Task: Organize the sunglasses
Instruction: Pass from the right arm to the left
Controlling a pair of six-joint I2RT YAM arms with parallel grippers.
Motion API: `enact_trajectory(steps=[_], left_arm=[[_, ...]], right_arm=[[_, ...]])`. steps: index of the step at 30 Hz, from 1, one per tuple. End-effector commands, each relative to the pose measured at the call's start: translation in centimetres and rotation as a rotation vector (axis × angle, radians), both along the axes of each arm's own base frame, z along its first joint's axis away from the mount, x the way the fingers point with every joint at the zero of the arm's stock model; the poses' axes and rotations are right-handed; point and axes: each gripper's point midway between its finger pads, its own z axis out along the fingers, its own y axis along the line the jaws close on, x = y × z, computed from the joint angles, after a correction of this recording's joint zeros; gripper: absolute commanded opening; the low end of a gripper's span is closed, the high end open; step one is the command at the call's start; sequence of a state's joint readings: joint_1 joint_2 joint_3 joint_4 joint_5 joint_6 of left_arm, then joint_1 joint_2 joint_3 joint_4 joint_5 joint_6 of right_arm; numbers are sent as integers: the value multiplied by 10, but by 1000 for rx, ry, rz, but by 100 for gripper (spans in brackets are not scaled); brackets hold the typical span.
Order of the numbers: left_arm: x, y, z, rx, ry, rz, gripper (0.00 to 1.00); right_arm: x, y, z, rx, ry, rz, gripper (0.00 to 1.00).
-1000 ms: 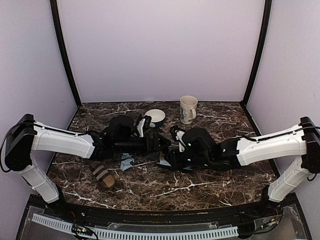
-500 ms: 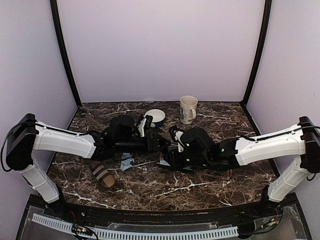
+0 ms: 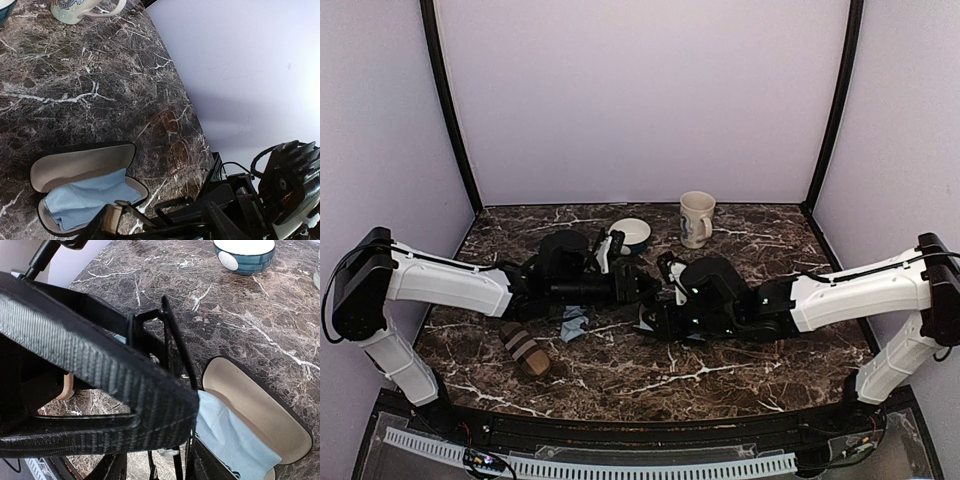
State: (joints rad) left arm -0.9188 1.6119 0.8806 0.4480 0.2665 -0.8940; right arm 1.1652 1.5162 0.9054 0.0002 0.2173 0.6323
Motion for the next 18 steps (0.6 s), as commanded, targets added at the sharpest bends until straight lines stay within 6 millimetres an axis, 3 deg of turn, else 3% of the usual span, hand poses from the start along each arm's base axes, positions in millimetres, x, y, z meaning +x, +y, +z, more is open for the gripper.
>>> enact_trajectory(steps=[1,10,18], left_arm=[[0,-1,8,-31,-26,5,43],[-2,1,5,-47,-21,1,43],[-4,6,3,-69,-11,3,42]], right_arm=[[-1,10,15,40,-18,6,42],[0,8,20,41,-29,0,46],[2,1,29,47,-37,-17,60]])
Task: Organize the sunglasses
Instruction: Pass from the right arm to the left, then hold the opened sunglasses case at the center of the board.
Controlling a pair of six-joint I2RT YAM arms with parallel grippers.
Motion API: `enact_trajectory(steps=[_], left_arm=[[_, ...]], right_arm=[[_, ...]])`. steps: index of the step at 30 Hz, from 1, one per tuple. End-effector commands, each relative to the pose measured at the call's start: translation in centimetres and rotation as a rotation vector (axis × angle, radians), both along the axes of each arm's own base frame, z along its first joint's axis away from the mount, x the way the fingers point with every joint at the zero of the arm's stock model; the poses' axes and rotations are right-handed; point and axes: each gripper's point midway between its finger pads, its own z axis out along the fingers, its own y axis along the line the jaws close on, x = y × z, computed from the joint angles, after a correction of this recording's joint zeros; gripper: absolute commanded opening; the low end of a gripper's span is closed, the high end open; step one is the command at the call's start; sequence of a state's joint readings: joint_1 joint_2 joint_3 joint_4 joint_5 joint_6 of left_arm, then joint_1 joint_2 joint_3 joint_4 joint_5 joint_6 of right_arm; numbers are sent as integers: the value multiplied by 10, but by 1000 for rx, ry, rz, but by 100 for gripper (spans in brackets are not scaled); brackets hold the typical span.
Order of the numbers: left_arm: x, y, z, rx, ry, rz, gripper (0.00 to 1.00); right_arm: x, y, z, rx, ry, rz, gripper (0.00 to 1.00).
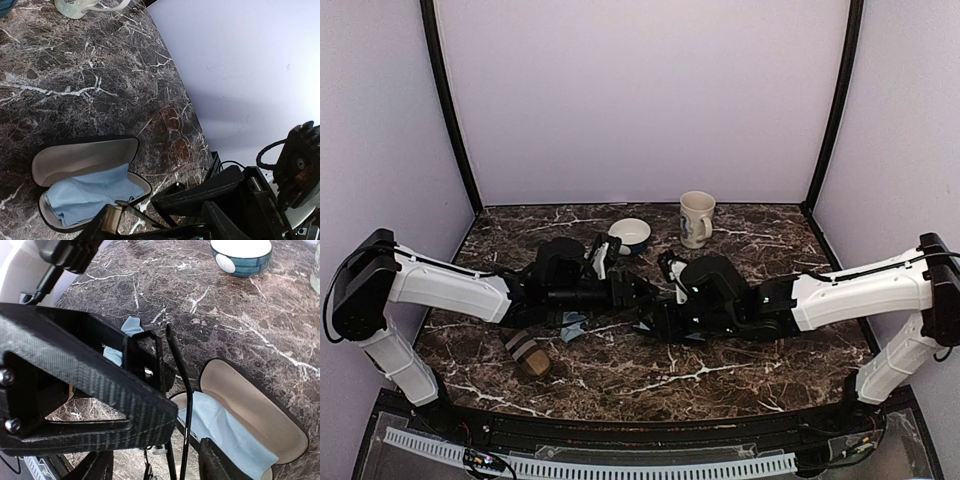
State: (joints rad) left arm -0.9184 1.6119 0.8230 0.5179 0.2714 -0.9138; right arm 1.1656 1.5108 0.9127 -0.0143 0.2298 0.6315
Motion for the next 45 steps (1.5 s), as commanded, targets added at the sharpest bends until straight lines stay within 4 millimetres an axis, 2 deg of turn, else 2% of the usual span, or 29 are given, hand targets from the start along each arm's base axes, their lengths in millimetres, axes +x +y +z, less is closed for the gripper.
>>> enact_trajectory(steps=[1,7,12,16,19,24,28,35,45], left_arm=[[0,2,13,-53,-22,2,42],[3,6,14,-57,-24,11,42],[7,15,11,-52,-22,25,42],[12,23,13,-51,-31,41,42],[12,27,14,-46,-44,40,42],[9,33,19,-31,-85,13,42],[7,39,24,-20,-127,-17,42],[4,49,33,-6,-186,-67,42],[7,56,33,-6,-184,-71,42]], right_arm=[[0,2,27,53,-29,-7,61],[-3,0,29,71,-11,11,68],[-5,-8,41,94,-16,14,74],[-1,-28,54,108,-27,-25,75],[12,-55,57,111,-16,-88,75],[40,-100,25,-9,59,-179,76],[54,-117,-1,-64,121,-200,76],[65,-128,-38,-124,210,-180,77],[49,-117,-69,-90,312,-127,76]])
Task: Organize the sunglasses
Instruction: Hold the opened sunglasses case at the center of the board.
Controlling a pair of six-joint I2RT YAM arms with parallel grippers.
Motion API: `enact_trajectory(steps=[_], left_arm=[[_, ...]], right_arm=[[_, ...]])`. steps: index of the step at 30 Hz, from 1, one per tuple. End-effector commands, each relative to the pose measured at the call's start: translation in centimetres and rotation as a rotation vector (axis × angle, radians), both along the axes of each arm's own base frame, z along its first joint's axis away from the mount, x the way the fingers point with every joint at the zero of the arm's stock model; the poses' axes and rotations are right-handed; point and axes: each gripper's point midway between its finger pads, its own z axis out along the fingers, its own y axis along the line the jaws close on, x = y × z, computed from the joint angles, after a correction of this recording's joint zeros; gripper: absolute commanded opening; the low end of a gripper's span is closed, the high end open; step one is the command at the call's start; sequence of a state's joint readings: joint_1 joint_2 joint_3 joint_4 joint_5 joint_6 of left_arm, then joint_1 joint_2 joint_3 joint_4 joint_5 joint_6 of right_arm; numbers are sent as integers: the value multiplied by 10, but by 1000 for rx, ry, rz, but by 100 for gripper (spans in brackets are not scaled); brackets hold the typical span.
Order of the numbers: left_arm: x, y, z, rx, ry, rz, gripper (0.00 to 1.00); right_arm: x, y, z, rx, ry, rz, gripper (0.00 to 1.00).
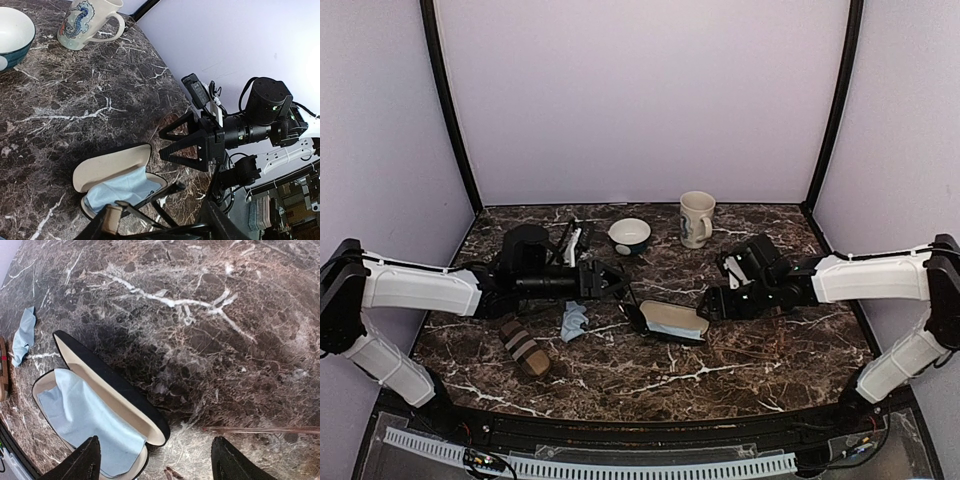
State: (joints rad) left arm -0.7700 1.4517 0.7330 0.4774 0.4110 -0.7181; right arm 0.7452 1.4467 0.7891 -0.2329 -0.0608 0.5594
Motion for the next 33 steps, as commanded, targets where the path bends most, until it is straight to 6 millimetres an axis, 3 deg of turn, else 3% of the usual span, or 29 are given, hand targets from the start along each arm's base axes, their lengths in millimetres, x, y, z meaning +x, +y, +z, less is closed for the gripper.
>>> enact_trajectory(steps=[1,14,22,33], left_arm=[[-6,4,9,-15,-28,-26,42],[-5,1,7,-20,-21,-36,42],[-4,-1,5,-6,-24,-41,42],[4,-13,-1,71,-68,-93,42]], right_arm=[[-9,9,-6,51,27,21,76],[-38,24,-16,73,82,17,61],[-46,30,-22,86,100,20,51],[-51,31,-29,67,113,20,46]])
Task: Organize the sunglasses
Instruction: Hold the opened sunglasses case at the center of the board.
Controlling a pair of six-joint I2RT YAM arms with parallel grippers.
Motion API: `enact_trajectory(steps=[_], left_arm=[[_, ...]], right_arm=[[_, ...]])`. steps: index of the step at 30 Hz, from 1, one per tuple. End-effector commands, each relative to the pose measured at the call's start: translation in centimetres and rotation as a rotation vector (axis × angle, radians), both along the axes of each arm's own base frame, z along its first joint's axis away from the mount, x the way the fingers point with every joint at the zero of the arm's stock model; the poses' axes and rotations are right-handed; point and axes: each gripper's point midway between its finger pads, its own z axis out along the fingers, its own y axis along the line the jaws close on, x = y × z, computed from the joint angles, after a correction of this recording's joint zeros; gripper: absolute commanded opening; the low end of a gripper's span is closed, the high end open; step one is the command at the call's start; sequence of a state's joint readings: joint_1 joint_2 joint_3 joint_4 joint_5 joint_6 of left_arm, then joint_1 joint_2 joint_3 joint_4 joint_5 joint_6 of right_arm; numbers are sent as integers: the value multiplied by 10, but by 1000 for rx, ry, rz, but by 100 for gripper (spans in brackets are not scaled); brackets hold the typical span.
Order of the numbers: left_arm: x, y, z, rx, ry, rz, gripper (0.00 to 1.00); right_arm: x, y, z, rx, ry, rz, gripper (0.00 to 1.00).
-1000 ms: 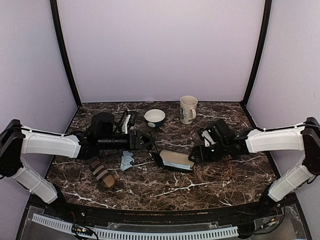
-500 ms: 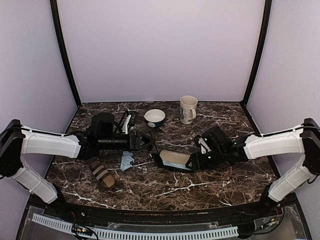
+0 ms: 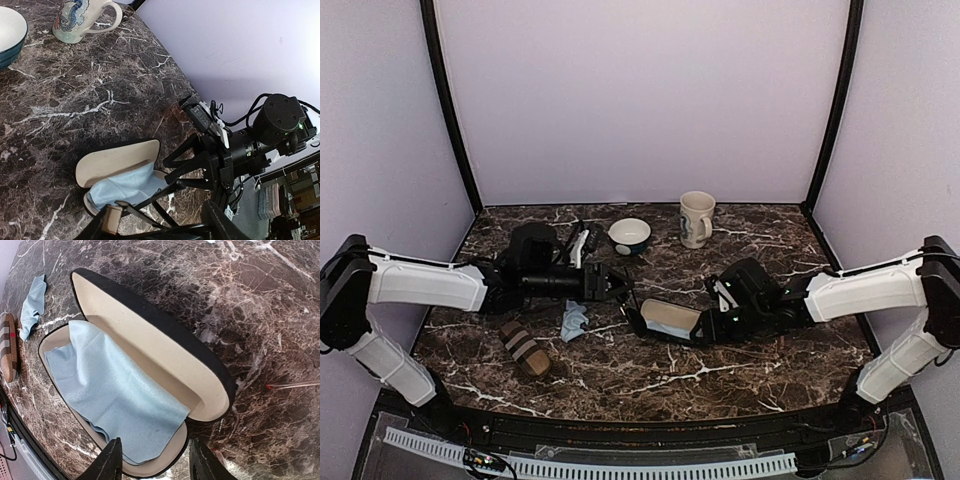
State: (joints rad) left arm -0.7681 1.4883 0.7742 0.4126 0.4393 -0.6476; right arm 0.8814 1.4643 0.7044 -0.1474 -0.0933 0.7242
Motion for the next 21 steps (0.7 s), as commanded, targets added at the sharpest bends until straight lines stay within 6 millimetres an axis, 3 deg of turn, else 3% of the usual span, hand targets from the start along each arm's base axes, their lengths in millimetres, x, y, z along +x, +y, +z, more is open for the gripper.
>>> enact_trajectory(steps=[1,10,21], left_arm=[[5,-10,8,22,-60,-60,42],[10,-29,14,55,-113,-167,42],[7,-31,20,37,-117,-187,41]], right_arm=[[-3,3,-5,4,0,-4,46],[3,-1,4,-21,-44,-33,49],[27,-24,15,-100,-133,-49,59]])
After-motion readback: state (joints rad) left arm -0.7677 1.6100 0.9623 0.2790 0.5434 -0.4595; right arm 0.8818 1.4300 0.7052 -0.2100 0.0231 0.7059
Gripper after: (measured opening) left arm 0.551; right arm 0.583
